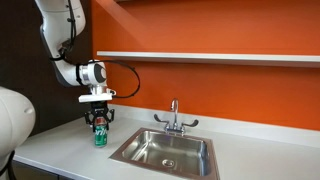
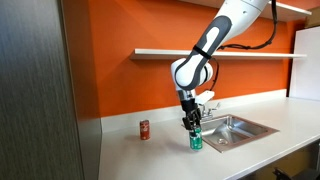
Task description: Move the green can to the left counter
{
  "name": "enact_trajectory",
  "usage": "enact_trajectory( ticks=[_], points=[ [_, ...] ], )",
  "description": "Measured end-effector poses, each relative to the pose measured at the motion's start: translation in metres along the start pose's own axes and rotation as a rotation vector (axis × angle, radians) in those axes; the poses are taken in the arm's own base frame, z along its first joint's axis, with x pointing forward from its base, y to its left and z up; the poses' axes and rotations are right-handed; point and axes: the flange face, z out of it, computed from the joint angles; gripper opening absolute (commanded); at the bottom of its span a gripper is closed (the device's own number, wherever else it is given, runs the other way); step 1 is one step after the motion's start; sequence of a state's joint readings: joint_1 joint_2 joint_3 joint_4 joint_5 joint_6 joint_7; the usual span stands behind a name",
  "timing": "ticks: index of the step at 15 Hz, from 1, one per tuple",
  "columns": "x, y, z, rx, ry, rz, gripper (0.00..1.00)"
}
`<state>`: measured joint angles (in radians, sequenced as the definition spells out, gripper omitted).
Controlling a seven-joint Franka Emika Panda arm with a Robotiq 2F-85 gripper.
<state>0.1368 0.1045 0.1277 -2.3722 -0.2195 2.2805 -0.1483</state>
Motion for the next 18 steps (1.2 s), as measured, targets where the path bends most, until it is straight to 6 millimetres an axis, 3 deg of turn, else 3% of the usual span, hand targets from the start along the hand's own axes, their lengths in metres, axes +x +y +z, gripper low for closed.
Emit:
enact_trajectory(
  ticks=[18],
  points=[
    [-0.007,-0.008,0.014,0.007,-0.014,-0.011,0.4]
  ],
)
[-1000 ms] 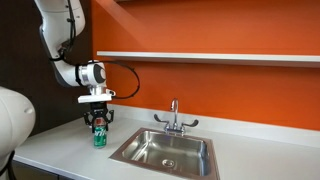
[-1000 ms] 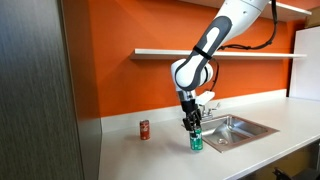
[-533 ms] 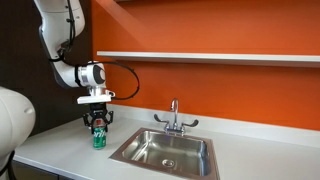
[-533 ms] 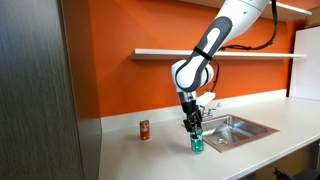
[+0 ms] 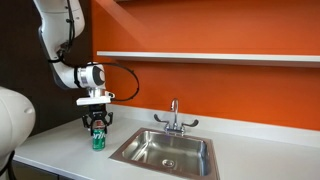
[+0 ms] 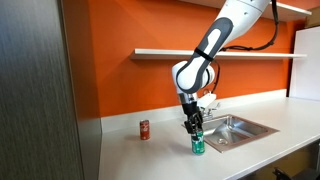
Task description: Move the green can to the left counter
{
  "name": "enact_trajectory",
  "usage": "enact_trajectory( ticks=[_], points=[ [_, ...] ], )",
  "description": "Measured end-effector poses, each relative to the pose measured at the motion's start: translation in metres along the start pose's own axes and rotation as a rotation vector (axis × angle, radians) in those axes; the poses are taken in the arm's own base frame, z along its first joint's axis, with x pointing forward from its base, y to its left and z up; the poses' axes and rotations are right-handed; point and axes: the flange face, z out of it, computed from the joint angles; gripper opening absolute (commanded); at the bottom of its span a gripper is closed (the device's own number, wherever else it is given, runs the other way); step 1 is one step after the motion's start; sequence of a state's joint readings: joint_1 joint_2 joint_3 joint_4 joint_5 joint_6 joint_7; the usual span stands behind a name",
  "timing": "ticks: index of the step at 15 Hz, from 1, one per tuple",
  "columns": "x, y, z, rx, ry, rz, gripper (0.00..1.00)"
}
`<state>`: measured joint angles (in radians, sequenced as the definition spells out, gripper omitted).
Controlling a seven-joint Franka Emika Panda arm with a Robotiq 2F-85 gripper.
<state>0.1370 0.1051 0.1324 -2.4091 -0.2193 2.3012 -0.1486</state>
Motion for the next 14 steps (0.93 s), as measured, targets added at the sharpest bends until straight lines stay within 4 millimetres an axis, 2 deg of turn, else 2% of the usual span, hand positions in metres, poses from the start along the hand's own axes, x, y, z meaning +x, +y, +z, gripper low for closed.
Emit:
enact_trajectory(
  ticks=[10,11,13,14],
  points=[
    [-0.0004,-0.0003,0.0008,0.001,0.0,0.0,0.4],
    [-0.0004,-0.0003,0.0008,0.001,0.0,0.0,0.84],
    [-0.0005,-0.0004,0.001,0.001,0.0,0.0,0.97],
    [-0.0009,-0.0006,0.0017,0.001,-0.002,0.0,1.0]
  ],
)
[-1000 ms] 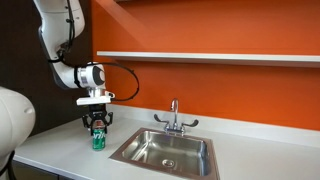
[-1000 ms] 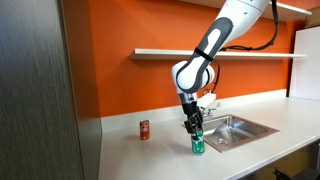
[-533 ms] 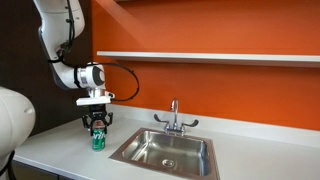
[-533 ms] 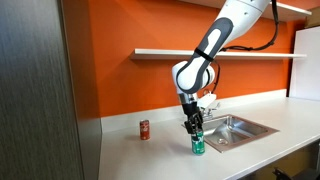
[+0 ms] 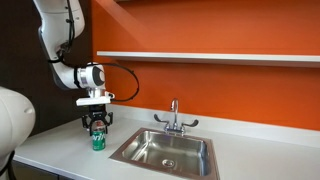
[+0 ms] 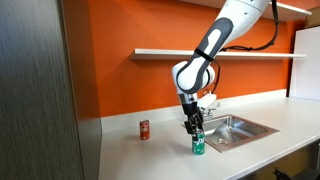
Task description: Move the green can to the left counter
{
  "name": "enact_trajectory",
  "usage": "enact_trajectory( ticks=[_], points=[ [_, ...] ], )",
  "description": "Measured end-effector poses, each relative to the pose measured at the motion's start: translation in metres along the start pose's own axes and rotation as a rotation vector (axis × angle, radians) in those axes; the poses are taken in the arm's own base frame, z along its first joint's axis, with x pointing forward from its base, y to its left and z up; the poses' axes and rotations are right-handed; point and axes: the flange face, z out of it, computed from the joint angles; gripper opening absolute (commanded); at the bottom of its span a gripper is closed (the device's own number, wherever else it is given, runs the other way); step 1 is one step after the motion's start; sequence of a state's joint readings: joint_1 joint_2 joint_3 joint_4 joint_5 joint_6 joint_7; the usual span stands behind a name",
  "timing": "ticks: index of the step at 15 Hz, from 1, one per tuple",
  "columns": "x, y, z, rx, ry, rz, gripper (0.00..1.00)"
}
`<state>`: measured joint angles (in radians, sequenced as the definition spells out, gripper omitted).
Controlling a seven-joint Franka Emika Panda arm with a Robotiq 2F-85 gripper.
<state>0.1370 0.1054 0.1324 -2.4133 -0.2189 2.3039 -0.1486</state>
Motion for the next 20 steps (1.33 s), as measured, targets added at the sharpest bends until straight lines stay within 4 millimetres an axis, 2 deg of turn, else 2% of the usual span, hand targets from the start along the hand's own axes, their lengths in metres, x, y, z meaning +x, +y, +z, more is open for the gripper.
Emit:
enact_trajectory(
  ticks=[10,20],
  points=[
    [-0.001,0.0,-0.002,-0.002,0.004,0.001,1.0],
    [-0.004,-0.002,-0.043,-0.041,0.081,0.001,1.0]
  ],
)
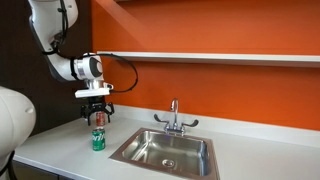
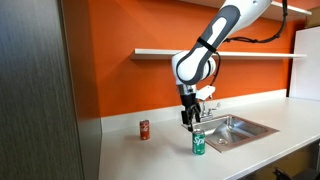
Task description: Move the green can to the left counter
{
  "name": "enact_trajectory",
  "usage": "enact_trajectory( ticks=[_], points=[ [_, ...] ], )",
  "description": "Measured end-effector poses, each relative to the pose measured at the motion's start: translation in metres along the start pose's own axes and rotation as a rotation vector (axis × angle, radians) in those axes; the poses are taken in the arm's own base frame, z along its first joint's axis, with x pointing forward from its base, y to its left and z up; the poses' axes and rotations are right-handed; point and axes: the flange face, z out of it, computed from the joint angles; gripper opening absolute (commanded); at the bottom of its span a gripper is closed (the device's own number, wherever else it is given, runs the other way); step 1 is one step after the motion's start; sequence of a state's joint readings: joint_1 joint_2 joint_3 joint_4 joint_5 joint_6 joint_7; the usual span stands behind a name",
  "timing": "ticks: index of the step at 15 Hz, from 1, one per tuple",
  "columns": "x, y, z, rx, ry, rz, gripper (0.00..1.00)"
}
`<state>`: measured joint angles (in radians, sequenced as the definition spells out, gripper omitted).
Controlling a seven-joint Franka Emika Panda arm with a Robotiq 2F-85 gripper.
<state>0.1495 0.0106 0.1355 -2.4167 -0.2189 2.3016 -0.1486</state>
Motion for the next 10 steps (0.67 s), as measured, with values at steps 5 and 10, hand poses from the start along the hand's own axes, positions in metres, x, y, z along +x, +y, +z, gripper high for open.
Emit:
enact_trajectory(
  ticks=[5,10],
  points=[
    [-0.003,0.007,-0.013,-0.011,0.024,0.017,1.0],
    [-0.018,0.039,-0.026,-0.016,0.05,0.092,1.0]
  ],
)
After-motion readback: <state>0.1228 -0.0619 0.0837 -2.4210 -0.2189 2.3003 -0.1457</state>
